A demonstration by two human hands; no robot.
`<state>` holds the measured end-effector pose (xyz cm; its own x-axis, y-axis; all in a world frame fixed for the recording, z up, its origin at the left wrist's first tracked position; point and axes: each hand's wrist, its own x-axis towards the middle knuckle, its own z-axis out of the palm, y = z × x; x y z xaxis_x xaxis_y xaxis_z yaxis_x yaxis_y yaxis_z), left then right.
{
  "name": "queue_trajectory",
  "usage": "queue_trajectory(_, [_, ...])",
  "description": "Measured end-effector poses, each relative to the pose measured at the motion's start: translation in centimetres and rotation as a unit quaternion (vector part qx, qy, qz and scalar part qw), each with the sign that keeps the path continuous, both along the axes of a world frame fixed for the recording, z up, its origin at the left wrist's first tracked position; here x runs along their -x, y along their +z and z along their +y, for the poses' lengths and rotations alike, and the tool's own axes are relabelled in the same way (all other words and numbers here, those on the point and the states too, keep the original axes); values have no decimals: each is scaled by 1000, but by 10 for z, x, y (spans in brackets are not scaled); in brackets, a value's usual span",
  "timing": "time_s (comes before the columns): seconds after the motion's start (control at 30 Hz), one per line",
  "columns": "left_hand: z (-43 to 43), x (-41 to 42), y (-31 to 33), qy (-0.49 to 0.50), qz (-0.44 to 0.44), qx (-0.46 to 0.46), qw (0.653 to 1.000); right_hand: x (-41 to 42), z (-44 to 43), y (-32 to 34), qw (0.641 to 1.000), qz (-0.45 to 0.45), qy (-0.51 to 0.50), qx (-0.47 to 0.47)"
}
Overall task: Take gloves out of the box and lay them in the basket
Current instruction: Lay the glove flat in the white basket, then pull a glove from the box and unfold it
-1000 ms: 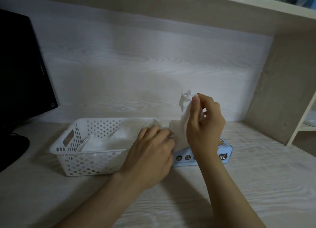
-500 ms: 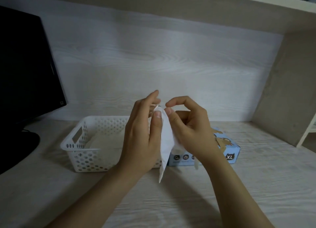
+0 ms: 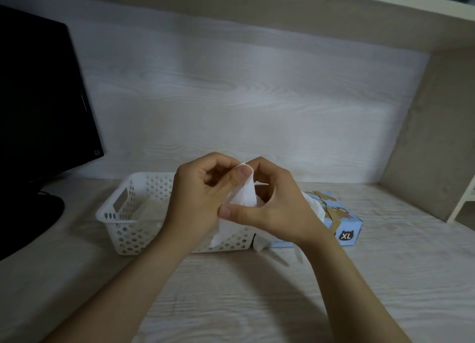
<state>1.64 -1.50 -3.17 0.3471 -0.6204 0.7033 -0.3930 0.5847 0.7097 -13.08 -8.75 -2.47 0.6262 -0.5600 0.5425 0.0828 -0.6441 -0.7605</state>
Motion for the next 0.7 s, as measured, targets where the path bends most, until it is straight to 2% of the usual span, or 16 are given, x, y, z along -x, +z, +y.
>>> queue_trajectory(0.27, [-3, -6, -3, 32, -11, 0, 999, -2, -5, -4, 998, -37, -41, 2])
queue_trajectory(0.4, [-3, -9, -2, 41, -1, -5, 999, -2, -9, -3, 994, -56, -66, -59])
queue_trajectory(0.6, [-3, -14, -1, 40, 3, -7, 999, 6, -9, 4, 975, -47, 68, -205])
queue_trajectory(0.7, [-4, -16, 0, 38, -8, -7, 999, 7, -8, 5, 965, -43, 90, -242])
